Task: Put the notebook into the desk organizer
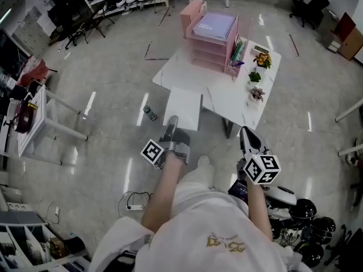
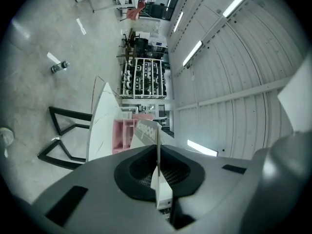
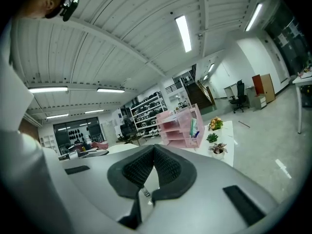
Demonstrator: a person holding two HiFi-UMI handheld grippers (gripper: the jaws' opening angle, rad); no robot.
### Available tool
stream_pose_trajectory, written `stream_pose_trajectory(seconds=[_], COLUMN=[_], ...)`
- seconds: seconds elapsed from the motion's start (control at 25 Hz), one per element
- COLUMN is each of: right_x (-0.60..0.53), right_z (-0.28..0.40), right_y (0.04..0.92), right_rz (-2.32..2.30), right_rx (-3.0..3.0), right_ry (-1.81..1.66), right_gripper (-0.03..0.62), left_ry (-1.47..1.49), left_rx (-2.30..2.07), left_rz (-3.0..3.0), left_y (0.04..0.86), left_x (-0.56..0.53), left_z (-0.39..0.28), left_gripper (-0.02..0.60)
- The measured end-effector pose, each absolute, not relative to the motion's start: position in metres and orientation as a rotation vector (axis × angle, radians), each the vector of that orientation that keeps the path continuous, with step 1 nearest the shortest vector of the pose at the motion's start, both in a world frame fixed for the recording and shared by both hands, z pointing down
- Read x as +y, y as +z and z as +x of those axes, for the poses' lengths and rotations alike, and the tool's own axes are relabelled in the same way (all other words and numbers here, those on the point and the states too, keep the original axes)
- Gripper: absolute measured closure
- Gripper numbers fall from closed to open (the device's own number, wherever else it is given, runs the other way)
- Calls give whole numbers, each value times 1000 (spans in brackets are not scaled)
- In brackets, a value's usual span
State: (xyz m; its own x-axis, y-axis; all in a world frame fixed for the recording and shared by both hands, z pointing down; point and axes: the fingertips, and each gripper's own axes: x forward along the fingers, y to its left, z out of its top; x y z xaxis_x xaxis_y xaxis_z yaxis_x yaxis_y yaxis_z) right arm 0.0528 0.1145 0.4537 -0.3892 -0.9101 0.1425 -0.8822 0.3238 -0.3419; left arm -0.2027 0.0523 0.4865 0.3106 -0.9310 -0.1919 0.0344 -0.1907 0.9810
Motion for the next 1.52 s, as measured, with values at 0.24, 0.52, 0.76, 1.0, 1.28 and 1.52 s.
stream_pose_trajectory(seconds=[0.24, 0.52, 0.76, 1.0, 1.28, 1.52], right_x=[64, -26, -98, -143, -168, -176], right_z=[72, 86, 95, 100, 102, 104], right_y=[468, 469, 471, 481, 492, 497], right_rz=[-1714, -1704, -1692, -1678, -1639, -1638], right_rx=[2506, 2591, 2614, 2618, 2607, 2605], right_ry=[-584, -575, -604, -649, -709, -736], right_gripper=[582, 582, 582, 582, 582, 582], left_ry=[-1192, -1280, -1279, -1253, -1239, -1222], left_rx=[-882, -903, -916, -931, -940, -943], left_rz=[1424, 1409, 1447, 1472, 1454, 1425], left_y=[502, 501, 492, 493, 501, 511], left_x=[1, -88, -160, -206, -232, -241], left_z=[-195, -182, -172, -163, -157, -154], left_gripper=[555, 554, 554, 554, 554, 554])
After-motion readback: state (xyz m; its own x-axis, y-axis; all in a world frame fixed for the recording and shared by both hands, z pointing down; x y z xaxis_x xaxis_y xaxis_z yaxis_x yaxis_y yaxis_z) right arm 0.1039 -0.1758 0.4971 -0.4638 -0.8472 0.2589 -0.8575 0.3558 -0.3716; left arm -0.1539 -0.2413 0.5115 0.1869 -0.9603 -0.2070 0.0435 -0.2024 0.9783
